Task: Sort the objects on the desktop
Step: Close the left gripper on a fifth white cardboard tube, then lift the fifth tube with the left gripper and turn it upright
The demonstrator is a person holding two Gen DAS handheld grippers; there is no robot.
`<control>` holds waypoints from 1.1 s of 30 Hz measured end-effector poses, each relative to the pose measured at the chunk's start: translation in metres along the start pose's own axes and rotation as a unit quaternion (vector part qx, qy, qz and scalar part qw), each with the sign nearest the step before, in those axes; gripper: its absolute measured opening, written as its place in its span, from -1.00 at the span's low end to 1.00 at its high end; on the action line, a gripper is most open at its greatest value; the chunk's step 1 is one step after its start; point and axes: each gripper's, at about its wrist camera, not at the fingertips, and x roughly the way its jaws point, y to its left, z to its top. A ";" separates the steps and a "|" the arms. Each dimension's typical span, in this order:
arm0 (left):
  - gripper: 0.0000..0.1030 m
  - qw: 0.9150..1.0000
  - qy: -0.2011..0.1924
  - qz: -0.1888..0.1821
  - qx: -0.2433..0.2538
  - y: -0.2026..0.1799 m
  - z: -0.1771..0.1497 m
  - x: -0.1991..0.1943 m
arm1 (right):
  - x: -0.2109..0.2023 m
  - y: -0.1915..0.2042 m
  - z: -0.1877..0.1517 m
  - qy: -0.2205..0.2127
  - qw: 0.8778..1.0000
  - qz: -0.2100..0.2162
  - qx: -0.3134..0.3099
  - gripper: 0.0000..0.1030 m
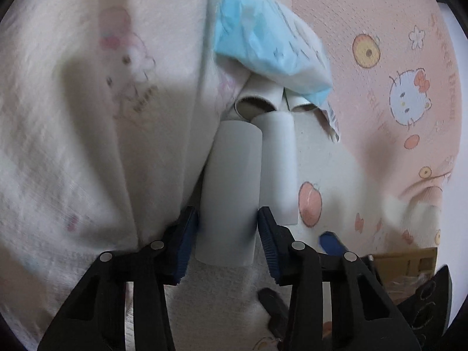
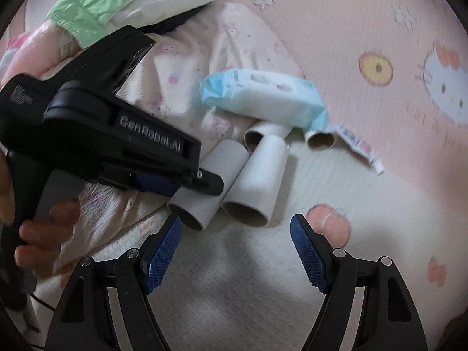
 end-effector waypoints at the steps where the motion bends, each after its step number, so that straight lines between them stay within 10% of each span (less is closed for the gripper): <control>1: -0.10 1.000 0.000 -0.002 -0.006 0.000 -0.002 0.000 | 0.004 -0.001 -0.001 0.006 1.000 0.005 0.006 0.46; 13: -0.10 0.995 0.033 -0.065 -0.075 0.001 -0.034 0.006 | 0.010 0.002 -0.030 0.044 0.998 0.030 0.025 0.46; 22: -0.10 0.995 0.055 -0.077 -0.036 -0.031 -0.049 0.022 | -0.002 -0.002 -0.050 0.064 0.997 0.044 0.005 -0.11; 33: -0.10 0.990 0.098 -0.098 0.028 -0.074 -0.067 0.047 | -0.023 -0.028 -0.069 0.078 0.996 -0.011 0.031 -0.12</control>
